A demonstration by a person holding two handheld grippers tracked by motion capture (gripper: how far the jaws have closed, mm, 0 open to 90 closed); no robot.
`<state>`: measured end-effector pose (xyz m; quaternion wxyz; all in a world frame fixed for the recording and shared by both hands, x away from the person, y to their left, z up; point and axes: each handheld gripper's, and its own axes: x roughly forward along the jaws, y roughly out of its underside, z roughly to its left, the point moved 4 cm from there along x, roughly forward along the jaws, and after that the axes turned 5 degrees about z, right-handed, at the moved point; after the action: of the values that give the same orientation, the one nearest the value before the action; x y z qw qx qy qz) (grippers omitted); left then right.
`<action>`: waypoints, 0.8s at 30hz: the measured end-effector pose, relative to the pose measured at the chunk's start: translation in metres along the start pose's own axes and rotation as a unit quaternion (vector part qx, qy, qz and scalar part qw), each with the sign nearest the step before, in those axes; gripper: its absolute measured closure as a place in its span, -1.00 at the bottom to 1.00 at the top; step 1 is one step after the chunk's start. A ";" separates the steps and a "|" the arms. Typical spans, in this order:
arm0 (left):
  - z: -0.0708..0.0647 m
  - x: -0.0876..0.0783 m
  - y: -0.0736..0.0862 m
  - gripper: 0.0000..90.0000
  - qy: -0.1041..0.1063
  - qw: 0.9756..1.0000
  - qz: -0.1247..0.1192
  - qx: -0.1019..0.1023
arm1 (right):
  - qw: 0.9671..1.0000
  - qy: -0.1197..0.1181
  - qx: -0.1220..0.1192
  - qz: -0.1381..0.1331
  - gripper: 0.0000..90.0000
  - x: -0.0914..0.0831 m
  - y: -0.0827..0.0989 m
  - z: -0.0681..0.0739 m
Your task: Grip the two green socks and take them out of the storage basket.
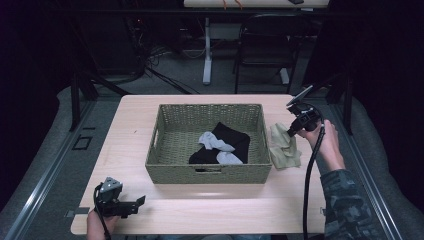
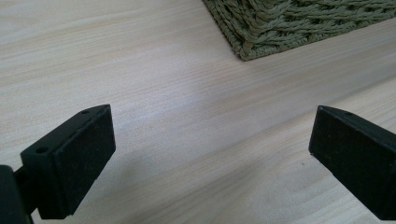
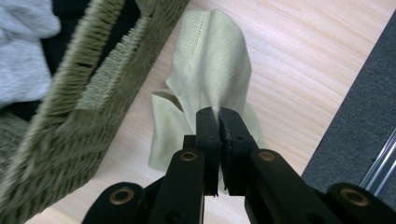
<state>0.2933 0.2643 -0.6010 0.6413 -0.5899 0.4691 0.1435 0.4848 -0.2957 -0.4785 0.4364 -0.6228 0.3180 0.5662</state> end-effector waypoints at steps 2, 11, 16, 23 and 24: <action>0.000 0.000 0.000 -0.99 0.001 1.000 0.000 0.001 | 1.000 0.002 0.004 0.002 0.94 0.009 -0.003 -0.002; 0.000 0.000 0.000 -0.99 0.001 1.000 0.000 0.002 | 1.000 0.015 0.017 0.002 0.90 0.032 -0.010 -0.007; 0.000 0.000 0.000 -0.99 0.001 1.000 -0.002 0.001 | 0.999 0.027 0.025 -0.008 0.49 0.031 -0.006 -0.009; -0.001 0.000 0.000 -0.99 0.000 1.000 -0.003 0.000 | 0.999 0.022 0.011 -0.043 -0.06 0.013 0.010 -0.002; -0.001 0.000 0.000 -0.99 0.000 1.000 -0.003 0.000 | 0.998 0.021 0.011 -0.051 -0.08 0.012 0.013 0.000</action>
<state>0.2932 0.2636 -0.6010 0.6417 -0.5911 0.4677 0.1414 0.4750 -0.3002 -0.4922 0.4648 -0.6455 0.3008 0.5262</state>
